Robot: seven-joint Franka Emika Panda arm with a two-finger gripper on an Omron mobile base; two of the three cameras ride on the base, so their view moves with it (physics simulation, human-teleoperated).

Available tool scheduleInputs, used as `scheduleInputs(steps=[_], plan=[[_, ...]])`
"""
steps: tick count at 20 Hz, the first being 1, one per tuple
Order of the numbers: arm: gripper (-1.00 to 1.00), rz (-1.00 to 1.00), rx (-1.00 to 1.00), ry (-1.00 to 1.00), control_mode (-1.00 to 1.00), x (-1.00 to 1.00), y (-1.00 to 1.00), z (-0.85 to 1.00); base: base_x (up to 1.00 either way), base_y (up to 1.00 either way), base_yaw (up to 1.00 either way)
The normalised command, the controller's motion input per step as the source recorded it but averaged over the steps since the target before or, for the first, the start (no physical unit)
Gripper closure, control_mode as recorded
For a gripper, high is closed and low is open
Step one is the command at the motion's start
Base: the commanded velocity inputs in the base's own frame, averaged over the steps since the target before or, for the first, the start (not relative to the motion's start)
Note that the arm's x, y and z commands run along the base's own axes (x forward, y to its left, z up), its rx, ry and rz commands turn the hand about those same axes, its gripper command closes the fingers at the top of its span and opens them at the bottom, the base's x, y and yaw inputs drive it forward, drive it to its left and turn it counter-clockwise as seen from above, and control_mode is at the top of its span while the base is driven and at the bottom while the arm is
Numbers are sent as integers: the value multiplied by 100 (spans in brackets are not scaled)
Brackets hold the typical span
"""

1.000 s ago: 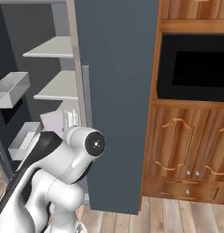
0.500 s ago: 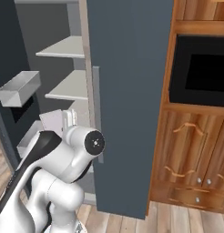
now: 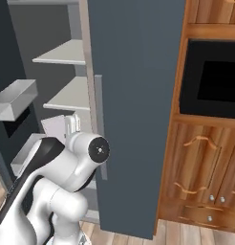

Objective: The ice cube tray has been filled with water. Take the tray and place it in the freezer to make ice. Close the freezer door after placing the tray.

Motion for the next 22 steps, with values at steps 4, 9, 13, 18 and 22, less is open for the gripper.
scheduleInputs(steps=[4, 9, 13, 18, 22], plan=[[100, 0, 0, 0, 100, 0, 0, 0, 16, 45, 0], [100, 0, 0, 0, 100, 0, 0, 0, 3, 35, 0], [100, 0, 0, 0, 100, 0, 0, 0, 13, 11, 0], [100, 0, 0, 0, 100, 0, 0, 0, 24, 2, -2], [100, 0, 0, 0, 100, 0, 0, 0, 32, 17, -3]])
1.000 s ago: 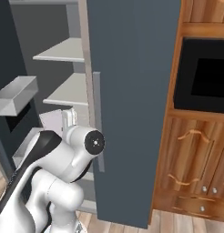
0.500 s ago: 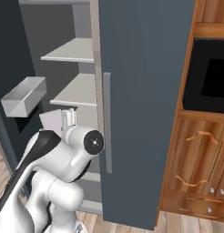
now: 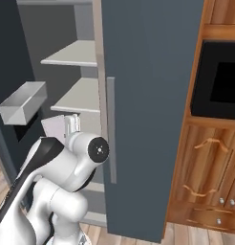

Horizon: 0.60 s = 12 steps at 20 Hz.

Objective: The ice cube tray has been filled with water. Take the tray and place it in the freezer to make ice. Close the freezer door after placing the tray.

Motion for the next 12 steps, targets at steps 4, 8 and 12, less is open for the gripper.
scheduleInputs(steps=[4, 8, 12], plan=[[100, 0, 0, 0, 100, 0, 0, 0, 37, 23, -4], [100, 0, 0, 0, 100, 0, 0, 0, 34, 27, -4], [100, 0, 0, 0, 100, 0, 0, 0, 23, 33, -5]])
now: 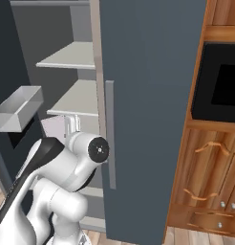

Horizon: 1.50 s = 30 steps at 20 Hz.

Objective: The ice cube tray has been filled with water. Take the tray and place it in the freezer to make ice. Close the freezer door after placing the tray.

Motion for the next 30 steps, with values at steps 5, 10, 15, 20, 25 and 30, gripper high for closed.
scheduleInputs(steps=[5, 10, 15, 20, 25, 30], plan=[[100, 0, 0, 0, 100, 0, 0, 0, 5, 38, -7], [100, 0, 0, 0, 100, 0, 0, 0, 6, 30, -9], [100, 0, 0, 0, 100, 0, 0, 0, 24, 3, -7], [100, -7, -2, 0, -100, 13, 0, 0, 0, 0, 0], [100, -7, 0, 0, -100, -1, -1, 4, 0, 0, 0], [100, -6, 0, -7, -100, -24, -2, 32, 0, 0, 0]])
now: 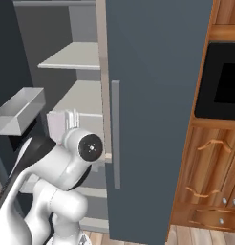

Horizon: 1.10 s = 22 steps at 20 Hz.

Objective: The ice cube tray has been filled with water. Take the tray and place it in the freezer to make ice. Close the freezer door after placing the tray.

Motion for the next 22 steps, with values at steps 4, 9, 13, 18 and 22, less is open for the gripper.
scheduleInputs(steps=[4, 9, 13, 18, 22], plan=[[100, -7, 0, -6, -100, -31, -2, 46, 0, 0, 0], [100, -9, 0, -5, -100, -23, 0, 63, 0, 0, 0], [100, -13, 0, -5, -100, 0, 5, 60, 0, 0, 0], [100, -12, 0, -3, -100, 0, 22, 50, 0, 0, 0], [100, -11, 0, -4, -100, 0, 29, 37, 0, 0, 0]])
